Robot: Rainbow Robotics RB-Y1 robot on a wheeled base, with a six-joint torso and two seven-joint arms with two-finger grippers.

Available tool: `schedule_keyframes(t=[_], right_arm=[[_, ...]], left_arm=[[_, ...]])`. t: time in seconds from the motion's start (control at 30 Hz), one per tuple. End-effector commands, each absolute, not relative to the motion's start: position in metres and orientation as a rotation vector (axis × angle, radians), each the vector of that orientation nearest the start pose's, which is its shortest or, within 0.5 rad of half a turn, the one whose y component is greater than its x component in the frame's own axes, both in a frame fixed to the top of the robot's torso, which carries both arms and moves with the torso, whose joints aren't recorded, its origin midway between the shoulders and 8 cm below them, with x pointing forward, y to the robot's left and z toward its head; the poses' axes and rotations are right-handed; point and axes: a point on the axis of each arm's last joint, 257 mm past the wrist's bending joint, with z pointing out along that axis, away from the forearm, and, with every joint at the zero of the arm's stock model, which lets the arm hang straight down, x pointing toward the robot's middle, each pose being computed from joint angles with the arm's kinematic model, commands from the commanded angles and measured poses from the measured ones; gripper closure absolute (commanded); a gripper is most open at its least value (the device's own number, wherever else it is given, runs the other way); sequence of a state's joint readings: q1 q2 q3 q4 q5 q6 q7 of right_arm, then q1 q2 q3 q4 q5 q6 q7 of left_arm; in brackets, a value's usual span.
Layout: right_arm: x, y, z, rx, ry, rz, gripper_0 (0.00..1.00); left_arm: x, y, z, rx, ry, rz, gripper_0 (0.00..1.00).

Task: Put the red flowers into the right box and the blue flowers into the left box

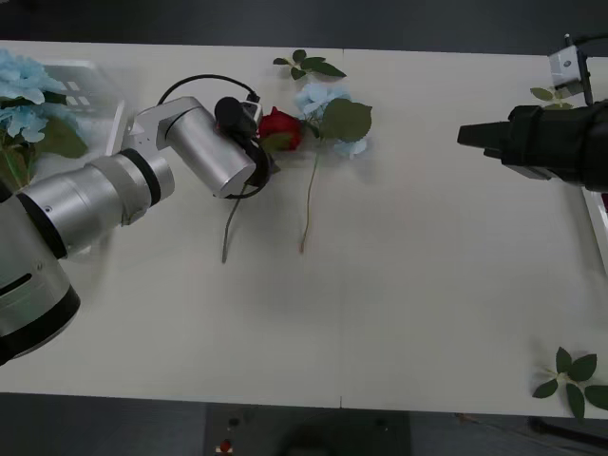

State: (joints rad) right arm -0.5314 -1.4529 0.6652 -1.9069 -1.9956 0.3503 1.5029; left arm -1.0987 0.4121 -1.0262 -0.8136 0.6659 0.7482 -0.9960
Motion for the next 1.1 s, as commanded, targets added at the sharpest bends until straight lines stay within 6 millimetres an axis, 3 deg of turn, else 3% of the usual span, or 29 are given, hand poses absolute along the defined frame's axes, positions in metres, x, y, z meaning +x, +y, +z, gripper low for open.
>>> schedule_keyframes(t=[0.03,0.33,0.37,0.4,0.43,0.7,1.1], right_arm=[[0.487,-0.184,-0.049,-0.163,2.052,0.930,0.27],[0.472,-0.181,-0.058,-0.199,2.085,0.915,0.27],[0.469,-0.180,-0.062,-0.207,2.094,0.913,0.27],[0.467,-0.180,-0.067,-0.209,2.103,0.911,0.27],[0.463,-0.180,-0.075,-0.217,2.122,0.906,0.27],[0.451,-0.183,-0.117,-0.235,2.149,0.859,0.27],[0.462,-0.183,-0.123,-0.191,2.067,0.858,0.28]], left_arm=[[0.663,0.116,-0.258,0.306,2.329,0.047,0.16],[0.662,0.117,-0.259,0.301,2.331,0.048,0.18],[0.662,0.118,-0.260,0.301,2.333,0.048,0.44],[0.662,0.118,-0.260,0.299,2.333,0.048,0.80],[0.662,0.118,-0.260,0.299,2.333,0.048,1.00],[0.662,0.116,-0.259,0.304,2.331,0.048,1.00],[0.662,0.116,-0.260,0.299,2.334,0.043,1.00]])
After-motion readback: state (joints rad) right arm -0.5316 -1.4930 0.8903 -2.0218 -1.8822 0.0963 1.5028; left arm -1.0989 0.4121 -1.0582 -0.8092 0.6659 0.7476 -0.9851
